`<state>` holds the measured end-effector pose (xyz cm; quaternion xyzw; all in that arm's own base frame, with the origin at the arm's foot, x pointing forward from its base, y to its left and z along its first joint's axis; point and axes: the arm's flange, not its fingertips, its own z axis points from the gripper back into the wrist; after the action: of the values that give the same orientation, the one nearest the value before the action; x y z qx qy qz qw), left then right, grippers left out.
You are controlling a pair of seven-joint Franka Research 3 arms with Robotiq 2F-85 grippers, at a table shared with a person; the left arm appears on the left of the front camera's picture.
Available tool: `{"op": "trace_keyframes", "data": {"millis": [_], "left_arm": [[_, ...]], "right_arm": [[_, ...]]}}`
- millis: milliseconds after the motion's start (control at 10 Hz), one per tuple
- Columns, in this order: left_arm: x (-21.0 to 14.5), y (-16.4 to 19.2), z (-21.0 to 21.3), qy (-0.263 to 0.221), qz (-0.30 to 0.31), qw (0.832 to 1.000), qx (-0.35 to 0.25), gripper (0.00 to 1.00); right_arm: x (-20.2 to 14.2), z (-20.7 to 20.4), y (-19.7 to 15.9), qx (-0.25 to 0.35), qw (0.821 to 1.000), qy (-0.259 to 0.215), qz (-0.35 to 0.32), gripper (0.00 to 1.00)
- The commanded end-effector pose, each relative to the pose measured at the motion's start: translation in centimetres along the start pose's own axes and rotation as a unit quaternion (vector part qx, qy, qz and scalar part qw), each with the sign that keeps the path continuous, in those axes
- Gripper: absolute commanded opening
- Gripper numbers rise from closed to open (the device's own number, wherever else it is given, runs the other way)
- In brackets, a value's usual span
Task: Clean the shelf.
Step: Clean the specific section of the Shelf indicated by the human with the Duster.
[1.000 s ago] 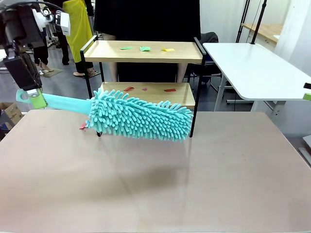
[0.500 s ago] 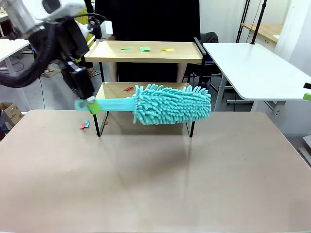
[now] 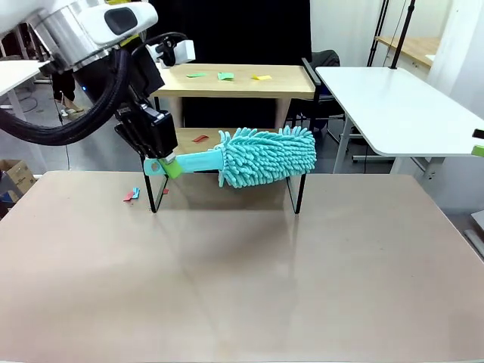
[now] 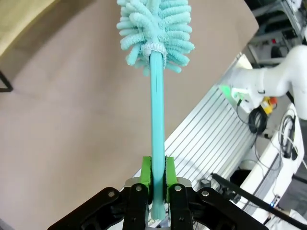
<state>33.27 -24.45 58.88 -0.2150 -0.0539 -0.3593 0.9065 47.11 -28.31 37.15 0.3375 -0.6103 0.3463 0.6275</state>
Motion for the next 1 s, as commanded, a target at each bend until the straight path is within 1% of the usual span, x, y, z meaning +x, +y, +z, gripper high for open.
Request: {"op": "trace_keyframes", "data": {"millis": [0,100,300,400,500,700,900], "left_arm": [[-0.2,-0.3,-0.1,-0.018,0.029,0.999,0.030,0.14],[0.0,-0.5,-0.1,-0.026,0.036,0.999,0.030,0.14],[1.0,-0.9,-0.9,-0.058,0.051,0.996,0.044,0.14],[1.8,-1.1,-1.7,-0.062,0.049,0.996,0.038,0.14],[2.7,-1.3,-2.5,-0.064,0.055,0.995,0.046,0.14],[4.2,-2.1,-4.3,-0.071,0.081,0.992,0.066,0.14],[5.2,-3.0,-5.3,-0.100,0.105,0.986,0.079,0.14]], "right_arm": [[0.7,-0.3,0.3,-0.002,1.000,0.016,-0.005,1.00],[0.7,-0.3,0.3,-0.002,1.000,0.016,-0.005,1.00],[0.7,-0.3,0.3,-0.002,1.000,0.016,-0.005,1.00],[0.7,-0.3,0.3,-0.002,1.000,0.016,-0.005,1.00],[0.7,-0.3,0.3,-0.002,1.000,0.016,-0.005,1.00],[0.7,-0.3,0.3,-0.002,1.000,0.016,-0.005,1.00],[0.7,-0.3,0.3,-0.002,1.000,0.016,-0.005,1.00]]}}
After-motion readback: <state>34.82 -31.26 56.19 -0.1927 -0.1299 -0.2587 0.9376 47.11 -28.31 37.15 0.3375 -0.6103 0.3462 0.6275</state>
